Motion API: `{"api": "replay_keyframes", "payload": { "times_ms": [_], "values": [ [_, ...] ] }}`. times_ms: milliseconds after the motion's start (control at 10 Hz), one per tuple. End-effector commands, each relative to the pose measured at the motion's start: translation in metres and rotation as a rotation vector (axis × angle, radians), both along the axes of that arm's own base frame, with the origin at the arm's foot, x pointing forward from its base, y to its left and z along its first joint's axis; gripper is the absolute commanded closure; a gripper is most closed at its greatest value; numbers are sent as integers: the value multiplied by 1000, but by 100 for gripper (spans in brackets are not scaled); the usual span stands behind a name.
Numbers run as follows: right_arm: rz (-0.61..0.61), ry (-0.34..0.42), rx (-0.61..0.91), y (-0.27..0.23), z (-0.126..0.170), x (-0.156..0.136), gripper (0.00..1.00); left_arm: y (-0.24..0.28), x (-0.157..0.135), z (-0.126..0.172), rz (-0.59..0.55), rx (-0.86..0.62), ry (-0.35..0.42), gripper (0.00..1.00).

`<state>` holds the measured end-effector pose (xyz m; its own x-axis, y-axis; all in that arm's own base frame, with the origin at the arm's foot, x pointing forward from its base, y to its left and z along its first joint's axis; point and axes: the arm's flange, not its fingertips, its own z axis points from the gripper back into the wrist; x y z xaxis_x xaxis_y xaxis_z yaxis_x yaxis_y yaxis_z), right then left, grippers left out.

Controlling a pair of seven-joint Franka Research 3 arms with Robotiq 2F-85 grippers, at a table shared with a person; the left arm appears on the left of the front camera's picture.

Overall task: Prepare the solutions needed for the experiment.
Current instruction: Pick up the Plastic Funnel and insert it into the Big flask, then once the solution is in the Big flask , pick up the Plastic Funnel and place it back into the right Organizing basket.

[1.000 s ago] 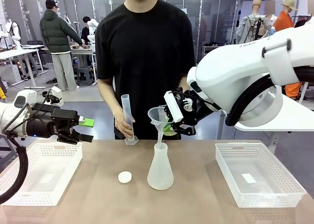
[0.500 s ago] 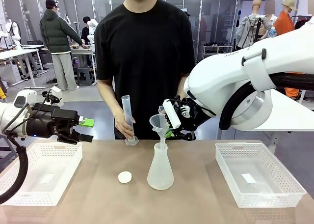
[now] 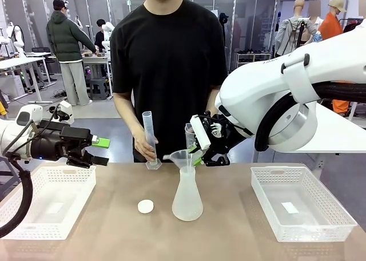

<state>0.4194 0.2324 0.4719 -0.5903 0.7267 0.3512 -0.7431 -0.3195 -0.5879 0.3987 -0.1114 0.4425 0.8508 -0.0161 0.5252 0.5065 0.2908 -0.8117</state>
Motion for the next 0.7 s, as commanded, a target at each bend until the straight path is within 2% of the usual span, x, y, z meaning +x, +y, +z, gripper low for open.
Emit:
{"api": "replay_keyframes", "payload": {
  "times_ms": [0,600],
  "values": [
    [-3,-7,1,0,1,0,57,-2,1,3,6,-28,8,0],
    [-3,-7,1,0,1,0,57,-2,1,3,6,-28,8,0]
  ]
}}
